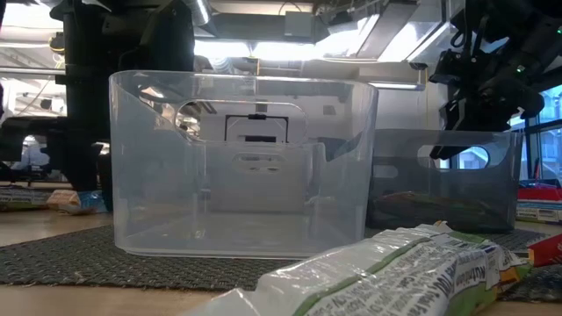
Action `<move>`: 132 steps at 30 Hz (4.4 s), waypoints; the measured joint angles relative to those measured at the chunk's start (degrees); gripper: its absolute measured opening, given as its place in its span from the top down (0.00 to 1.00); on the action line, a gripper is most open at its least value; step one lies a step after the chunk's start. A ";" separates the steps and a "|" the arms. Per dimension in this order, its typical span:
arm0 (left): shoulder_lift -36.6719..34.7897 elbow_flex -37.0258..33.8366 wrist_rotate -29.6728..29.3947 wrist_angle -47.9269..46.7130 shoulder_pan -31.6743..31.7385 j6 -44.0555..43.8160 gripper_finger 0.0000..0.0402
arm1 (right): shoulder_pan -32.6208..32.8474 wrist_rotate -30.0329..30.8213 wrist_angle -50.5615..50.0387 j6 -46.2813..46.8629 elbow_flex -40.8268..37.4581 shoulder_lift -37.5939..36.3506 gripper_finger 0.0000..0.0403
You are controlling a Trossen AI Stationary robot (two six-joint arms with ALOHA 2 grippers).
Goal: Pick and place Granola Bars by type
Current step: Put the yellow granola bar into the gray bin, then put the blue granola bar into the transparent bin
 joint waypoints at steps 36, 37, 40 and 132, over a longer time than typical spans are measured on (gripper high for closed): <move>-3.37 20.19 -18.93 -10.32 6.31 24.74 0.79 | 0.01 0.00 -0.05 -1.29 0.00 -0.02 0.51; -3.39 21.35 -20.50 -10.13 7.26 26.31 0.79 | 0.01 0.00 -0.05 -1.29 0.00 -0.02 0.51; -3.47 23.59 -22.80 -6.59 10.11 31.07 0.79 | 0.01 0.00 -0.05 -1.28 0.00 -0.02 0.51; -12.26 23.61 -1.18 13.48 8.07 75.77 0.37 | 0.01 -0.58 -3.11 -2.48 -0.02 0.00 0.51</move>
